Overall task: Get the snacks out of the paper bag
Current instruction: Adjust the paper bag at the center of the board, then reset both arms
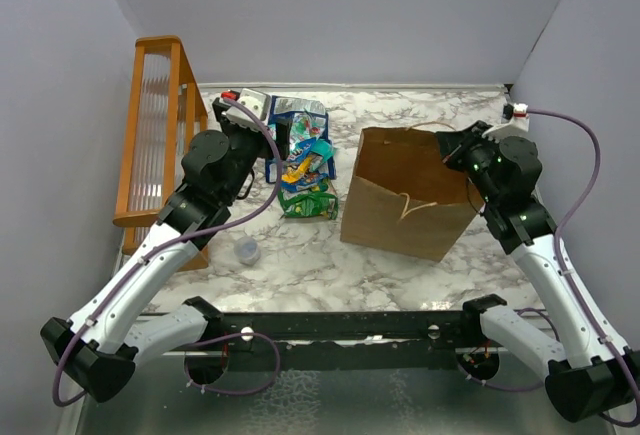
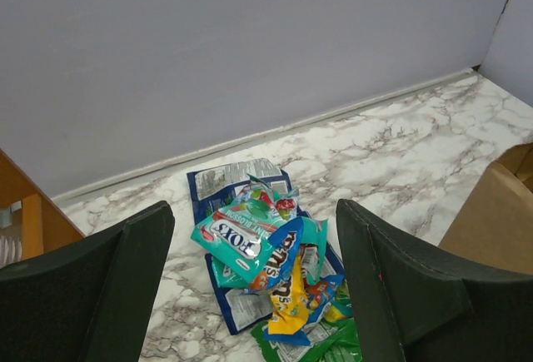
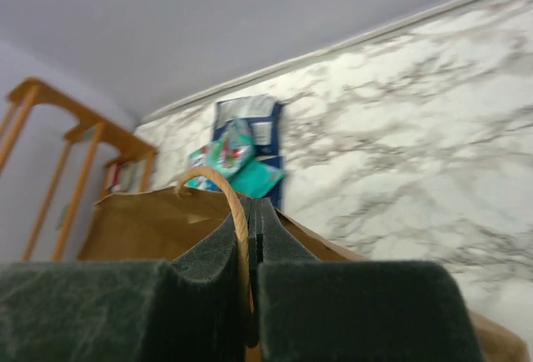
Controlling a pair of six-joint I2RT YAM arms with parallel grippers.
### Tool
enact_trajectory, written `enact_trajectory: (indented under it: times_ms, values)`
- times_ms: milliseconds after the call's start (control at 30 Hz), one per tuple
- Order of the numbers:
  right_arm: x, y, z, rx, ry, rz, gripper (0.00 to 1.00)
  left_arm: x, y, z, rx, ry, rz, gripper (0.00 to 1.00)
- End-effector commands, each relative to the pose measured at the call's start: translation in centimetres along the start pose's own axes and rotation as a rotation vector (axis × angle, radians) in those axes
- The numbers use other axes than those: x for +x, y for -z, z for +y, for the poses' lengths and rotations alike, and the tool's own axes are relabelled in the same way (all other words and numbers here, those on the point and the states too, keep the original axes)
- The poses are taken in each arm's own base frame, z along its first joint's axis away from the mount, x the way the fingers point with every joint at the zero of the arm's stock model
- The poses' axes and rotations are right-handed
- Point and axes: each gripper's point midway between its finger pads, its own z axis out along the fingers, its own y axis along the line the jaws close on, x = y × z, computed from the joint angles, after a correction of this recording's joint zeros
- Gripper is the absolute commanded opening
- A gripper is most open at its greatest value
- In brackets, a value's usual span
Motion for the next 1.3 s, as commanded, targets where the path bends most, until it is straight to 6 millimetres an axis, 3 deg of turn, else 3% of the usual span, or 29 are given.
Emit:
enact_trajectory:
  times_ms: [0, 200, 367, 600, 767, 867, 1033, 1133, 1267]
  values:
    - [-3.2, 0.6, -4.9, 0.279, 0.145, -0.122, 0.01, -1.7, 0.6, 0.9, -0.036, 0.003, -0.064, 0.82]
    - [-4.0, 0.8, -6.4, 0.37, 0.228, -0.131, 0.05, -1.5, 0.7, 1.0, -0.041, 0.004, -0.065, 0.82]
    - [-5.1, 1.1, -4.5, 0.284, 0.281, -0.146, 0.21, -1.6, 0.8, 1.0, -0.041, 0.007, -0.075, 0.82]
    - [-7.2, 2.8, -1.2, 0.17, 0.327, -0.155, 0.68, -3.0, 0.8, 1.6, -0.055, -0.008, -0.098, 0.83]
    - [-9.7, 5.3, 0.7, 0.133, 0.362, -0.191, 0.87, -6.3, 1.0, 1.3, -0.039, 0.074, -0.151, 0.86]
    - [-11.9, 7.3, 1.5, 0.138, 0.399, -0.245, 0.99, -9.4, 1.9, 1.3, -0.023, 0.134, -0.201, 0.89]
    - [-15.2, 11.0, 4.3, 0.065, 0.469, -0.342, 0.99, -15.2, 5.3, 2.1, -0.013, 0.188, -0.307, 0.95]
    - [-16.2, 13.2, 6.5, -0.027, 0.499, -0.389, 0.99, -18.3, 8.0, 3.2, -0.03, 0.212, -0.391, 0.99]
    - [-16.7, 14.7, 7.3, -0.07, 0.502, -0.452, 0.99, -21.0, 11.2, 4.6, -0.058, 0.226, -0.473, 0.99]
